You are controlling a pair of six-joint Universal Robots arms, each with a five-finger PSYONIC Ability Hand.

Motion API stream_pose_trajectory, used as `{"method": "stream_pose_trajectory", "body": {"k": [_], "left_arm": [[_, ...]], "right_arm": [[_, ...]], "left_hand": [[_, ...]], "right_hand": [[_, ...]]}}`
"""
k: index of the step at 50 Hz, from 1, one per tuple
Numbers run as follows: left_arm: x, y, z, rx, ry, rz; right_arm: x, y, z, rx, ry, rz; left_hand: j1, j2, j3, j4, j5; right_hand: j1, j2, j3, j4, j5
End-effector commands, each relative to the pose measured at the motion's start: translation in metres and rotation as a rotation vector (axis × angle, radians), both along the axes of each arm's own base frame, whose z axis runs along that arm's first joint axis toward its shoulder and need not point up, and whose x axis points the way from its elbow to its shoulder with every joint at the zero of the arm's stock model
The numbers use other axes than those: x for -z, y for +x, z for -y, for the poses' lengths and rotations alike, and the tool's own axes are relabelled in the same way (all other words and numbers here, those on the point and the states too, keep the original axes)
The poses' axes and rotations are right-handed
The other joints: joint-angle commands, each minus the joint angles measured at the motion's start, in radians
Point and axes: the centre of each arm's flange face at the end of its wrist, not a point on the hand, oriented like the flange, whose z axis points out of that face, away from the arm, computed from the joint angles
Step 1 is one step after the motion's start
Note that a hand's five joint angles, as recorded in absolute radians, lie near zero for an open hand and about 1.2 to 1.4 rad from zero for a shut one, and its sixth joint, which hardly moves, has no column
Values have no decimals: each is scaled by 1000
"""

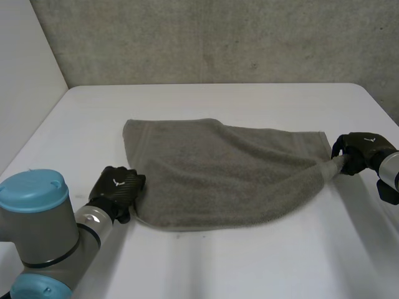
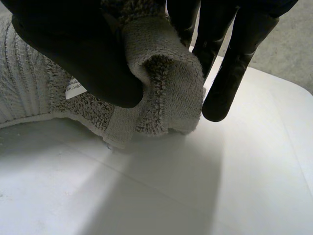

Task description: Fold the towel.

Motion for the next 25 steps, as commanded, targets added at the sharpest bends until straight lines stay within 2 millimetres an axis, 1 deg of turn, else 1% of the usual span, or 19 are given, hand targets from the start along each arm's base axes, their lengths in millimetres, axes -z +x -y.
{"method": "stream_pose_trajectory", "body": {"k": [1, 5, 7, 10, 13, 15, 17, 18, 20, 25], "left_arm": [[2, 2, 5, -5, -6, -6], [2, 2, 6, -6, -13, -9], [3, 2, 9, -11, -20, -12], [4, 3, 10, -15, -25, -12], [1, 7, 16, -36, -42, -18], [-1, 16, 22, -65, -48, -20], [-3, 19, 24, -77, -47, -22], [-3, 19, 24, -77, -47, -22], [-8, 25, 23, -95, -52, -23], [-5, 31, 19, -107, -38, -18]], "right_arm": [[3, 1, 0, -3, 8, -1], [5, 0, 0, -3, 11, -6], [5, 1, 0, -5, 11, -6], [5, 1, 0, -7, 11, -6], [5, 1, 0, -7, 9, -6], [7, 1, 0, -7, 17, -9], [8, 1, 0, -7, 18, -10], [8, 1, 0, -7, 18, -10], [8, 1, 0, -7, 20, -10], [9, 1, 0, -9, 18, -12]], "left_hand": [[184, 188, 188, 187, 193], [225, 230, 229, 228, 234], [284, 288, 288, 287, 292], [287, 291, 291, 290, 296], [287, 291, 291, 290, 296], [284, 288, 288, 287, 293], [284, 288, 288, 287, 293], [284, 288, 288, 287, 293], [284, 288, 288, 287, 293], [284, 288, 288, 287, 293]], "right_hand": [[27, 207, 204, 200, 232], [27, 207, 204, 200, 232], [27, 207, 204, 200, 232], [27, 207, 204, 200, 232], [27, 207, 204, 200, 232], [27, 207, 204, 200, 232], [27, 207, 204, 200, 232], [27, 207, 204, 200, 232], [27, 207, 204, 200, 232], [27, 207, 204, 200, 232]]}}
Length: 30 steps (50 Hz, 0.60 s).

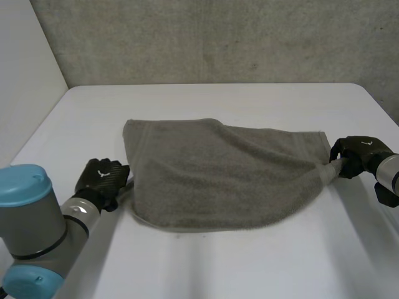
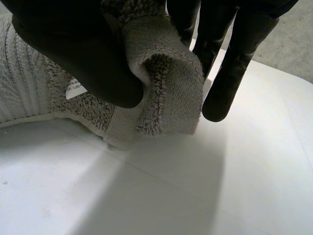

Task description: Fold the towel.

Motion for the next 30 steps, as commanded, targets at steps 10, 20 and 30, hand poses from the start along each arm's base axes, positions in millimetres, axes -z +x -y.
{"method": "stream_pose_trajectory", "body": {"k": [10, 20, 30], "left_arm": [[6, 8, -6, -6, 29, 1], [12, 1, -7, 54, 43, -15], [21, -8, 2, 76, 21, -20]], "right_arm": [[4, 2, -1, -6, 11, -3], [6, 2, -1, -6, 15, -6], [9, 3, -1, -9, 21, -9]], "left_hand": [[-21, -20, -20, -19, -18], [-95, -94, -94, -93, -92], [-48, -47, -47, -46, -45]], "right_hand": [[27, 207, 204, 200, 231], [27, 207, 204, 200, 231], [27, 207, 204, 200, 231]]}}
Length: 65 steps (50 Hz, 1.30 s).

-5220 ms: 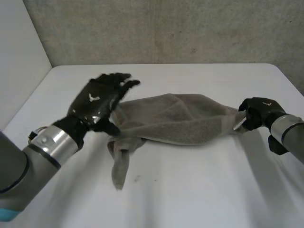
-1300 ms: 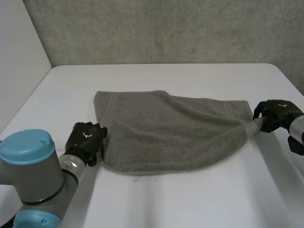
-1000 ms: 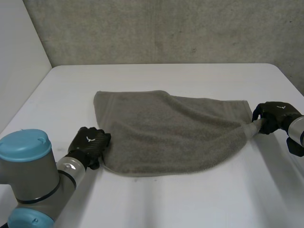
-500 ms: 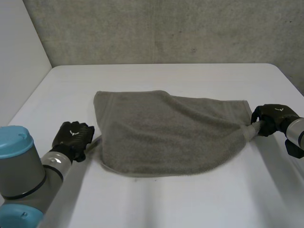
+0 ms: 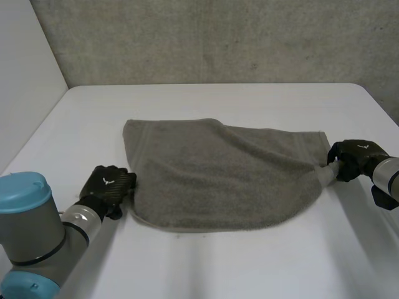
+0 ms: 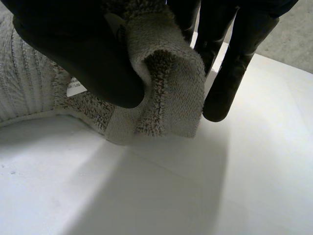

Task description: Fold the towel.

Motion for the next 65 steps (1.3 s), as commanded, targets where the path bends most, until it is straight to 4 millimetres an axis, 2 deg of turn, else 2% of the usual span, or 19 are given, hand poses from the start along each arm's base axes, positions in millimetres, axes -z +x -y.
{"method": "stream_pose_trajectory", "body": {"k": [1, 4, 7, 9, 12, 17, 25, 34, 35, 36, 37, 38, 40, 50, 52, 56, 58, 61, 65], "left_arm": [[7, -6, 7, 11, -15, -3], [11, -10, 12, 18, -16, -3], [12, -12, 17, 19, -19, -6], [10, -12, 19, 13, -27, -12], [4, -12, 19, 9, -38, -20], [-32, -2, 14, -20, -131, -48], [-66, 14, 1, -63, -218, -53], [-67, 21, -15, -69, -196, -18], [-67, 21, -14, -69, -193, -17], [-67, 21, -13, -71, -190, -16], [-67, 21, -13, -71, -190, -16], [-68, 20, -11, -68, -190, -17], [-71, 19, -8, -68, -198, -19], [-90, 8, 11, -51, -226, -34], [-97, 5, 14, -49, -226, -38], [-105, 1, 14, -37, -224, -42], [-109, -2, 15, -32, -224, -44], [-115, -8, 15, -18, -222, -46], [-120, -15, 20, -23, -216, -57]], "right_arm": [[1, 0, 0, -2, 2, -3], [1, 0, 0, -2, 2, -3], [1, 0, 0, -2, 2, -3], [1, 0, 0, -2, 2, -3], [0, 0, 0, -1, 1, -3], [-5, 0, 1, -2, -13, -3], [-20, 1, -3, -23, -33, -42], [-36, 1, -18, -94, 35, -173], [-38, 1, -19, -96, 51, -178], [-39, -1, -18, -89, 60, -183], [-39, -1, -18, -89, 60, -183], [-42, -2, -18, -78, 64, -193], [-47, -3, -18, -66, 59, -203], [-97, -1, -40, -36, -83, -215], [-116, 17, -62, -85, -141, -195], [-122, 48, -91, -175, -158, -148], [-115, 80, -118, -269, -132, -74], [-112, 94, -131, -306, -119, -25], [-88, 131, -157, -382, -37, 117]], "left_hand": [[110, 115, 113, 115, 114], [195, 201, 199, 200, 199], [462, 468, 466, 468, 467], [798, 804, 802, 804, 803], [799, 805, 803, 805, 804], [799, 805, 803, 805, 804], [799, 805, 803, 805, 804], [799, 805, 803, 805, 804], [799, 805, 803, 805, 804], [799, 805, 803, 805, 804], [799, 805, 803, 805, 804], [799, 805, 803, 805, 804], [799, 805, 803, 805, 804], [799, 805, 803, 805, 804], [799, 805, 803, 805, 804], [799, 805, 803, 805, 804], [799, 805, 803, 805, 804], [799, 805, 803, 805, 804], [799, 805, 803, 805, 804]], "right_hand": [[27, 207, 204, 200, 231], [27, 207, 204, 200, 231], [27, 207, 204, 200, 231], [27, 207, 204, 200, 231], [27, 207, 204, 200, 231], [27, 207, 204, 200, 231], [27, 207, 204, 200, 231], [27, 207, 204, 200, 231], [-31, 150, 146, 143, 174], [-578, -397, -401, -404, -373], [-583, -402, -406, -409, -378], [-1057, -876, -880, -883, -852], [-1195, -1015, -1018, -1022, -991], [-1195, -1015, -1018, -1022, -991], [-1195, -1015, -1018, -1022, -991], [-1195, -1015, -1018, -1022, -991], [-1195, -1015, -1018, -1022, -991], [-1195, -1015, -1018, -1022, -991], [-1195, -1015, -1018, -1022, -991]]}}
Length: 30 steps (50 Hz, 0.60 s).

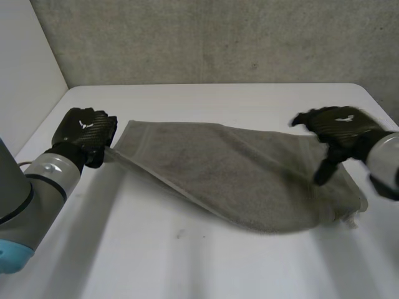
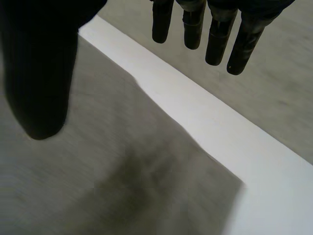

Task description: Fold the towel.

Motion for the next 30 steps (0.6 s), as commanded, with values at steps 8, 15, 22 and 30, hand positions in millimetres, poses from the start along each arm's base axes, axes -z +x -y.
{"method": "stream_pose_trajectory", "body": {"k": [8, 15, 22, 30], "left_arm": [[-9, -15, 18, -24, 55, -96], [-10, -15, 20, -31, 84, -137], [-17, -13, 23, -45, 72, -169], [-21, -3, 31, -98, 78, -229]], "right_arm": [[78, 92, -50, -163, 239, 277], [114, 103, -42, -110, 227, 257], [130, 107, -28, -68, 173, 265], [120, 92, -5, 53, 59, 241]], "left_hand": [[219, 179, 180, 180, 199], [219, 179, 180, 180, 199], [219, 179, 180, 180, 199], [219, 179, 180, 180, 199]], "right_hand": [[-32, -57, -42, -60, -74], [-32, -57, -42, -60, -74], [121, 96, 111, 94, 80], [444, 419, 434, 416, 403]]}}
